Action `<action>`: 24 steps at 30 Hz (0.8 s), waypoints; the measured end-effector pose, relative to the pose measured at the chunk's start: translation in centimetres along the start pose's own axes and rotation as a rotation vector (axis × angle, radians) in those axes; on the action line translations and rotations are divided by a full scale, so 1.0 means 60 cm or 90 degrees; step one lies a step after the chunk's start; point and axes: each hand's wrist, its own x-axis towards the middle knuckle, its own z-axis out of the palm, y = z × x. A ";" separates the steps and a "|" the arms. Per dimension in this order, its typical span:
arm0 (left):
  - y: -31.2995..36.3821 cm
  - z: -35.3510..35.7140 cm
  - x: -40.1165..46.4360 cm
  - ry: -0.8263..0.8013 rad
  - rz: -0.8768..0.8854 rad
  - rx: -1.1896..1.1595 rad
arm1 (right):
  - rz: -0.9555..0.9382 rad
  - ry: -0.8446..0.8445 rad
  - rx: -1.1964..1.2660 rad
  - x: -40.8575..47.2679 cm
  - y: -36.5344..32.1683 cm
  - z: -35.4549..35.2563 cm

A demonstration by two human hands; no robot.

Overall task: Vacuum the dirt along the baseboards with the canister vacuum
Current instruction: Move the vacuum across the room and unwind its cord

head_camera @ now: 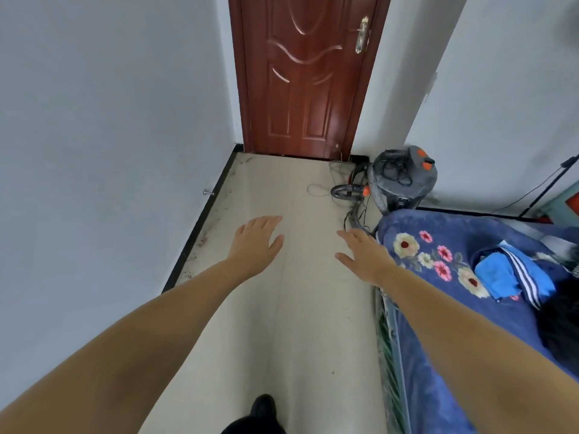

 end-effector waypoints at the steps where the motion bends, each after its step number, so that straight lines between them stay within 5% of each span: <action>1: -0.001 -0.011 0.050 -0.001 0.015 0.006 | 0.011 0.010 0.003 0.033 0.007 -0.016; 12: 0.077 0.024 0.518 -0.061 0.110 -0.056 | 0.199 0.024 0.068 0.331 0.236 -0.120; 24: 0.113 0.076 0.956 -0.081 0.099 -0.115 | 0.239 -0.032 0.105 0.713 0.453 -0.226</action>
